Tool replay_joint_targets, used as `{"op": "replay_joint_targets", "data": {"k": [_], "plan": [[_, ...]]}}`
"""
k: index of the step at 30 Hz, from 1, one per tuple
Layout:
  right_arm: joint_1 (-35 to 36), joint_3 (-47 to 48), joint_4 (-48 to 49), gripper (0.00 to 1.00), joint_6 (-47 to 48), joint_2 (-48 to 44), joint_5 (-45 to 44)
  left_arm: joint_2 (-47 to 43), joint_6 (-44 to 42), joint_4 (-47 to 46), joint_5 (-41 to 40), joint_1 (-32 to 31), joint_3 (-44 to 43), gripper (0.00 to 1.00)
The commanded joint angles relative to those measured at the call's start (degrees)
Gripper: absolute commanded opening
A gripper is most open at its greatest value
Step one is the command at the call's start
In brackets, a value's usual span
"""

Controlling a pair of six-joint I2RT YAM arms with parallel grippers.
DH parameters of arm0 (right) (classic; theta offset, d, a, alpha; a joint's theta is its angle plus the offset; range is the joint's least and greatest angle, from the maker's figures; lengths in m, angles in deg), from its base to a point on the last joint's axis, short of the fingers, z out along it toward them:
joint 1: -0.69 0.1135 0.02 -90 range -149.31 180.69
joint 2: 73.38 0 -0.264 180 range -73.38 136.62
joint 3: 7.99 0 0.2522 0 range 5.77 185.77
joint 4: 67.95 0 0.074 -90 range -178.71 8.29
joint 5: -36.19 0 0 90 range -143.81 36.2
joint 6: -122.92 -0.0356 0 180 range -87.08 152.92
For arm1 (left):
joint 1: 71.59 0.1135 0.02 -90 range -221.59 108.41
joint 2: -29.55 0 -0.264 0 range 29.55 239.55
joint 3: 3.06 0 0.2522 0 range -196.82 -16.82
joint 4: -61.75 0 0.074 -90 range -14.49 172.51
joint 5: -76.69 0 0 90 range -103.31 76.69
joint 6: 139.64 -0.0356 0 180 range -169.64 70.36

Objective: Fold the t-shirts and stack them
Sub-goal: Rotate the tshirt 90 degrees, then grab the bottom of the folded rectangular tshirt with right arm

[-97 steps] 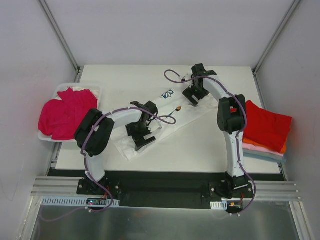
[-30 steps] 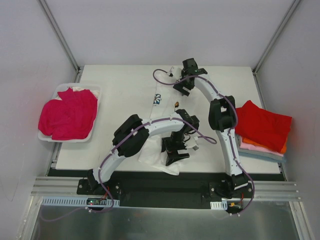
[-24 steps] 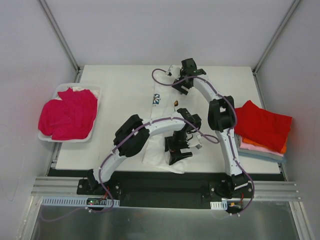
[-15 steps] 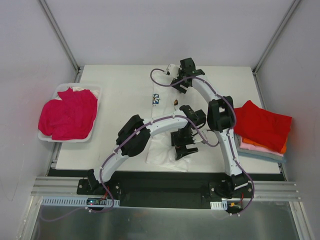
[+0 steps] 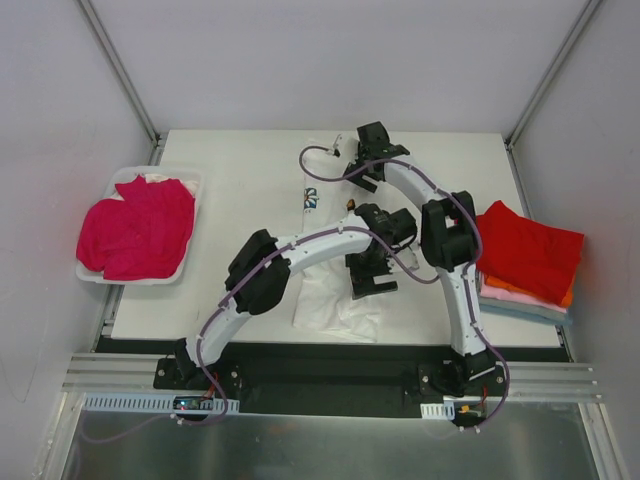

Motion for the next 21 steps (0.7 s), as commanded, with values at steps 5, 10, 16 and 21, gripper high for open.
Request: {"op": "replay_joint_targets", "data": {"k": [5, 10, 16, 21], "plan": [[0.79, -9.37, 3.82, 0.97, -1.54, -20.43, -9.40, -12.49, -1.67, -3.03, -13.15, -0.59, -1.09, 0.96], [1.94, -13.14, -0.92, 0.96, -1.45, -28.24, -12.30, -16.71, -2.28, -3.91, -16.94, -0.59, 1.89, 0.97], [3.87, -28.51, -4.19, 0.96, -3.47, -39.93, -14.76, -28.48, -6.76, -12.78, -22.55, -0.24, 18.75, 0.99], [3.87, -39.06, -9.09, 0.96, -7.42, -51.80, -14.51, -38.23, -6.68, -16.30, -21.78, 1.87, 30.71, 0.99]]}}
